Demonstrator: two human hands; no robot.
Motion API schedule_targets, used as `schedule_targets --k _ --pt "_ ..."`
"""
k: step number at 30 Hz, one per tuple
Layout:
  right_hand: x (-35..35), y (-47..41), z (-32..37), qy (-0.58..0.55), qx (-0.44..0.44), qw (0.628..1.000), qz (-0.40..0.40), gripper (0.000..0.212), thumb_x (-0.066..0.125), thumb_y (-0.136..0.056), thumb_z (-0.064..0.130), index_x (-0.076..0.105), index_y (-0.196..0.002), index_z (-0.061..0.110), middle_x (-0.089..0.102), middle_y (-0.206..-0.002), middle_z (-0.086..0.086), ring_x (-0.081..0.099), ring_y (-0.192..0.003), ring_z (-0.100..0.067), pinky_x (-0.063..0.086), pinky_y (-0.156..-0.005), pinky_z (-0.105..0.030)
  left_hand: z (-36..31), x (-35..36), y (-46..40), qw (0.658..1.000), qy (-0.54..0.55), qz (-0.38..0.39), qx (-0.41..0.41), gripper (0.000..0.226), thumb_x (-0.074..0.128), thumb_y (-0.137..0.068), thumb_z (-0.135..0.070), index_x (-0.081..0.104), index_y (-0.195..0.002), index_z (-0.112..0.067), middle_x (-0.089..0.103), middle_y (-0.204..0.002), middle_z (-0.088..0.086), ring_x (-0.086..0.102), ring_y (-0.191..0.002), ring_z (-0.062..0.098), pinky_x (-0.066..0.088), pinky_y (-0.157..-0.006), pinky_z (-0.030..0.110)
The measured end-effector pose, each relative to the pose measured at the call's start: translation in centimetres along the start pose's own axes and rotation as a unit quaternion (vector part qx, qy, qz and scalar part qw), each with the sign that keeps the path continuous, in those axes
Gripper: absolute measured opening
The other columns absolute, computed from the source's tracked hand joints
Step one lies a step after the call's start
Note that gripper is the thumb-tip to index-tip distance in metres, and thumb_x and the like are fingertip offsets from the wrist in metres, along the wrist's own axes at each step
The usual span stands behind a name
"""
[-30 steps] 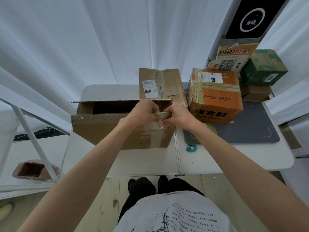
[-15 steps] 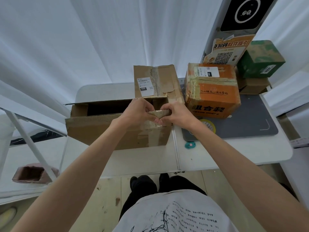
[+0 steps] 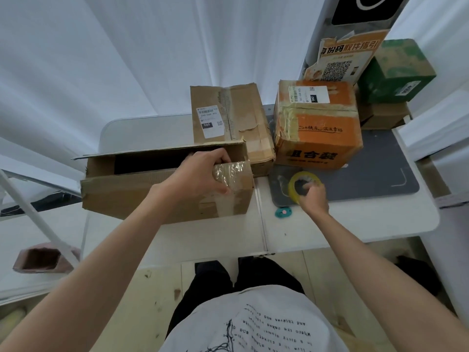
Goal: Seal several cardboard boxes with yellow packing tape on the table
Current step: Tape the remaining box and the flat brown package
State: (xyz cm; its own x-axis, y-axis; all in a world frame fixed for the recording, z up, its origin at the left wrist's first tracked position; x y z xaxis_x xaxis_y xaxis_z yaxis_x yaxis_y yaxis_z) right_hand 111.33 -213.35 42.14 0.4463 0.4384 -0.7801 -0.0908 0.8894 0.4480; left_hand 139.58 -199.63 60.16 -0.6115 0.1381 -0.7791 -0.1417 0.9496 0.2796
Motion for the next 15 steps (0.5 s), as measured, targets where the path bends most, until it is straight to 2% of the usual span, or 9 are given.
schedule_targets --k 2,3,4,6,8,11,13,15 --pt "1.6 -1.3 -2.4 0.103 0.01 0.994 0.031 0.041 0.062 -0.095 0.008 0.056 -0.135 0.01 0.035 -0.154 -0.011 0.051 -0.126 -0.039 0.043 -0.099 -0.044 0.2 -0.1 0.0 1.0 -0.013 -0.018 0.012 0.058 0.093 -0.061 -0.041 0.058 -0.107 -0.034 0.06 -0.094 -0.021 0.055 -0.087 0.001 0.045 -0.09 0.041" --pt "2.1 -1.7 -2.8 0.137 0.003 0.99 0.021 0.039 0.059 -0.095 0.005 0.058 -0.134 0.01 0.035 -0.155 -0.011 0.05 -0.127 -0.039 0.044 -0.098 -0.044 0.2 -0.1 0.0 0.999 -0.015 -0.023 0.017 0.058 0.093 -0.061 -0.042 0.058 -0.107 -0.034 0.06 -0.095 -0.021 0.055 -0.089 0.003 0.045 -0.092 0.042" --pt "2.5 -2.0 -2.7 0.161 -0.007 0.987 0.004 0.034 0.058 -0.094 0.001 0.063 -0.127 0.008 0.04 -0.151 -0.013 0.05 -0.125 -0.039 0.045 -0.093 -0.043 0.2 -0.2 0.0 0.999 -0.015 -0.025 0.023 0.057 0.093 -0.062 -0.041 0.059 -0.107 -0.033 0.06 -0.096 -0.021 0.056 -0.09 0.005 0.045 -0.093 0.041" --pt "2.6 -2.1 -1.9 0.177 -0.026 0.984 -0.021 0.026 0.055 -0.089 -0.008 0.072 -0.105 0.005 0.058 -0.132 -0.018 0.056 -0.115 -0.039 0.044 -0.077 -0.037 0.0 -0.3 0.0 0.999 -0.019 -0.023 0.038 0.054 0.092 -0.063 -0.041 0.06 -0.106 -0.032 0.061 -0.098 -0.019 0.057 -0.092 0.006 0.047 -0.091 0.039" --pt "2.2 -2.0 -1.5 0.156 -0.031 0.987 -0.034 0.028 0.054 -0.088 -0.01 0.074 -0.1 0.006 0.065 -0.118 -0.018 0.06 -0.107 -0.038 0.042 -0.072 -0.034 -0.2 -0.5 0.1 0.998 -0.026 -0.024 0.055 0.053 0.092 -0.066 -0.041 0.061 -0.108 -0.03 0.062 -0.101 -0.017 0.057 -0.094 0.006 0.05 -0.088 0.035" --pt "0.6 -1.1 -1.2 0.092 -0.069 0.99 -0.077 0.031 0.06 -0.091 -0.003 0.072 -0.117 0.007 0.061 -0.127 -0.015 0.057 -0.114 -0.036 0.049 -0.083 -0.039 -0.3 -0.8 0.5 0.997 -0.012 -0.037 0.07 0.056 0.088 -0.07 -0.05 0.06 -0.116 -0.033 0.062 -0.107 -0.019 0.057 -0.099 0.002 0.054 -0.085 0.03" --pt "-0.4 -0.1 -1.0 0.051 -0.11 0.989 -0.087 0.031 0.062 -0.091 0.0 0.07 -0.12 0.004 0.059 -0.129 -0.014 0.053 -0.116 -0.036 0.047 -0.092 -0.042 -0.5 -1.1 0.9 0.995 0.023 -0.051 0.081 0.057 0.083 -0.071 -0.057 0.061 -0.117 -0.033 0.063 -0.108 -0.019 0.059 -0.102 0.001 0.055 -0.088 0.026" --pt "-1.5 1.3 -0.5 0.006 -0.159 0.983 -0.09 0.027 0.062 -0.09 -0.003 0.067 -0.117 0.002 0.057 -0.123 -0.015 0.05 -0.112 -0.036 0.041 -0.091 -0.04 -1.1 -1.3 1.2 0.993 0.044 -0.063 0.094 0.056 0.079 -0.073 -0.058 0.064 -0.117 -0.027 0.065 -0.11 -0.016 0.06 -0.104 0.002 0.051 -0.093 0.021"
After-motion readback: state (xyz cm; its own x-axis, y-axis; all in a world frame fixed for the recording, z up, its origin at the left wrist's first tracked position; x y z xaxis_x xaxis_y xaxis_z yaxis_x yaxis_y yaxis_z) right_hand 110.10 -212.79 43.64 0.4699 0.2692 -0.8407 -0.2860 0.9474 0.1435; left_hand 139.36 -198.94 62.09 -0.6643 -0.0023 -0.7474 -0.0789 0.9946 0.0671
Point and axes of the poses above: each hand's wrist, its own y-axis away from the middle knuckle, its own x-axis out of the palm, z = x × y, the point moved 5 cm from there along -y, towards the middle knuckle
